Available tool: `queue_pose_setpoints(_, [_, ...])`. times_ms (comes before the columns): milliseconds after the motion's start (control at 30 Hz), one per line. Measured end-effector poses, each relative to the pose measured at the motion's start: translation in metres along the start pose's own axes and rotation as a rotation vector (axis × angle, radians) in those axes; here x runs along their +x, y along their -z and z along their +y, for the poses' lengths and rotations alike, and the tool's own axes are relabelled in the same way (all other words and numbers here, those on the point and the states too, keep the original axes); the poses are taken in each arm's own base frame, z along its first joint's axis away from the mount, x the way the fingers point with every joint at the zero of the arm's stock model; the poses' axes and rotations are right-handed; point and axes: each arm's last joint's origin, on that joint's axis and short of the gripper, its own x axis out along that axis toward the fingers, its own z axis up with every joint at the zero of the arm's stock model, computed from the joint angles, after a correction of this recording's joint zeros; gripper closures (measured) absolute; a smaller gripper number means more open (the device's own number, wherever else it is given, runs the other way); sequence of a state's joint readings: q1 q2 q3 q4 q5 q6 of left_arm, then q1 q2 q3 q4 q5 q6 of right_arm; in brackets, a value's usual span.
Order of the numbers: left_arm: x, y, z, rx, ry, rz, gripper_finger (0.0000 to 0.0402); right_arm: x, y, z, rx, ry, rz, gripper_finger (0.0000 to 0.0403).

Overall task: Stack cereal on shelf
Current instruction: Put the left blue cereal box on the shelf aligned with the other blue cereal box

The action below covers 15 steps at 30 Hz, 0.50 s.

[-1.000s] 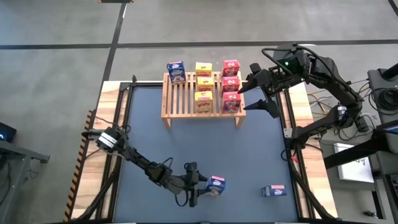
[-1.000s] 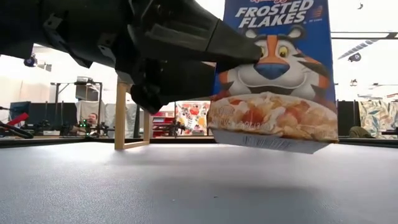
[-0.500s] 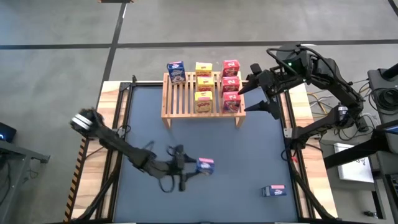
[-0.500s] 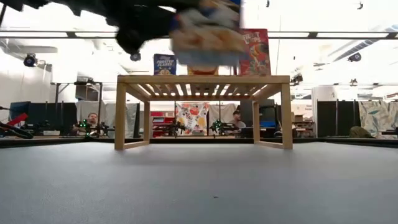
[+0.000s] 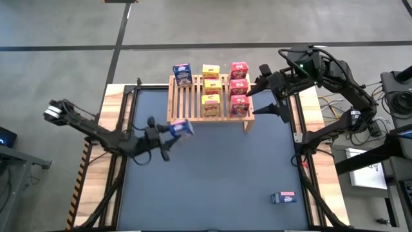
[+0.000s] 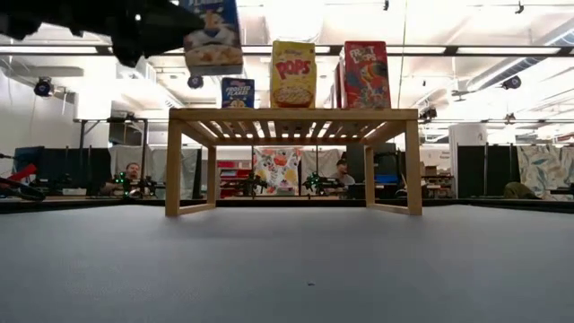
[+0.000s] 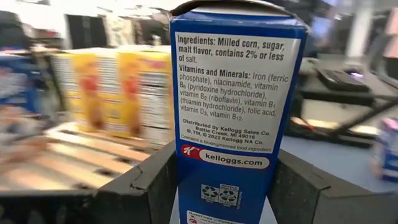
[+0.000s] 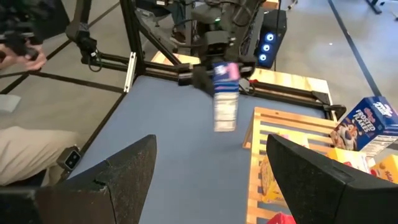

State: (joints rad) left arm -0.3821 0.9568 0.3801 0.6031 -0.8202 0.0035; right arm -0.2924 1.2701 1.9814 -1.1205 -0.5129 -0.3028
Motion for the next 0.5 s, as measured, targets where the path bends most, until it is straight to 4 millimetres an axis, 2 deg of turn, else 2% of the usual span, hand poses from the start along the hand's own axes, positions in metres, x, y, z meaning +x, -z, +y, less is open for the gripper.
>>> queue_pose_setpoints(100, [-0.003,-0.004,0.02,-0.005,-0.053,-0.041,0.0212,0.0,0.0,0.0,-0.014,0.001,-0.002,0.011])
queue_pose_setpoints(267, [-0.002,-0.016,0.049,-0.001,-0.045,-0.122,0.0212,0.001,-0.001,-0.001,-0.027,0.002,-0.007,0.011])
queue_pose_setpoints(500, [0.013,-0.027,0.097,0.01,-0.033,-0.071,0.0212,0.001,-0.002,-0.001,-0.047,0.006,-0.016,0.011])
